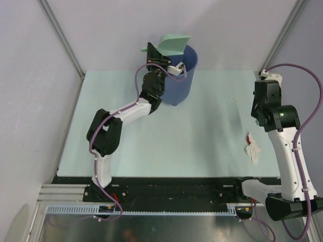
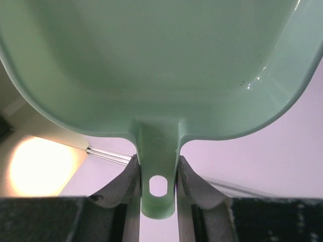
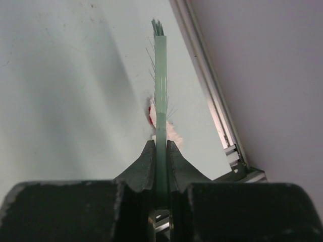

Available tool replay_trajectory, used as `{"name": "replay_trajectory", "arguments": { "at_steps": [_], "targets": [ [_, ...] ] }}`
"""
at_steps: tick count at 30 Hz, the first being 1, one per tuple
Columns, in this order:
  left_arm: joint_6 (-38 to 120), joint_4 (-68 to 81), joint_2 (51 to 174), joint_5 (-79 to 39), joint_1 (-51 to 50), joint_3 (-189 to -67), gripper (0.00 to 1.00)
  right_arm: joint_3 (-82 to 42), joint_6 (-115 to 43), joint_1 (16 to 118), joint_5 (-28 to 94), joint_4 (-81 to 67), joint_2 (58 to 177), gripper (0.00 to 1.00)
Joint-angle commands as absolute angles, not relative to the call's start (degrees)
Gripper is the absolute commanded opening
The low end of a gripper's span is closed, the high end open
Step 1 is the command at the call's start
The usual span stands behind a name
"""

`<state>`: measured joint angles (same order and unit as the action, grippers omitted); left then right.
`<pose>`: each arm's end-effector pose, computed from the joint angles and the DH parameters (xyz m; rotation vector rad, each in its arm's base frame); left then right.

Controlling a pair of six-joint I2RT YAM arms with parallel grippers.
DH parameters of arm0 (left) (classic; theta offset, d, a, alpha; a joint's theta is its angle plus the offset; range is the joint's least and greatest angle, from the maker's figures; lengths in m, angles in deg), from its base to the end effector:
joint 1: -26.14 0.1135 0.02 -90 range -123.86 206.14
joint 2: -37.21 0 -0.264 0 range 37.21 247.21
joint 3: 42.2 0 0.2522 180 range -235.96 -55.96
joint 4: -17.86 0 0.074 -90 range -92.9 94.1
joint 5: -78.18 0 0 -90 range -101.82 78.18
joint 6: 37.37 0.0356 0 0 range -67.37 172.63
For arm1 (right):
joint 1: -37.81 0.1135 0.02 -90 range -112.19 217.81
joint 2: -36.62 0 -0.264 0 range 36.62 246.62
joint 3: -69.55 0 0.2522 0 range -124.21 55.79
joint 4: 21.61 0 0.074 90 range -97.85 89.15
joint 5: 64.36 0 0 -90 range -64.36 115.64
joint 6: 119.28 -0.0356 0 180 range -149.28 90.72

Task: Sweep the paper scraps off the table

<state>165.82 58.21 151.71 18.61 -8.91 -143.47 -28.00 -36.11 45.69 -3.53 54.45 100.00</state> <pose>0.3936 -0.2541 0.3437 0.9997 0.8347 1.4780 0.1892 0.0087 0.4210 0.2369 2.2166 -0.4449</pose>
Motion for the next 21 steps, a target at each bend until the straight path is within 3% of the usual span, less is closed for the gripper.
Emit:
{"name": "replay_trajectory", "arguments": {
  "at_steps": [1,7,11,16,21],
  "targets": [
    [186.31,67.91,147.69,12.45,-9.11,-143.68,0.0,-32.1,-34.37,45.28,-10.47,56.83,100.34,0.0],
    [185.18,69.32,146.81,12.08,-9.19,-143.67,0.0,-30.79,-34.11,43.88,-20.05,61.49,102.1,0.0],
    [170.12,63.98,143.23,22.15,-9.37,-147.36,0.0,-23.77,-31.13,43.17,-25.06,63.52,104.21,0.0],
    [140.94,34.2,132.85,28.25,-8.84,-146.5,0.0,-17.01,-29.46,39.49,-20.34,63.44,108.69,0.0],
    [127.63,15.65,123.02,28.96,-8.49,-140.25,0.0,-11.98,-27.96,35.7,-9.79,61.14,111.15,0.0]
  ]
}}
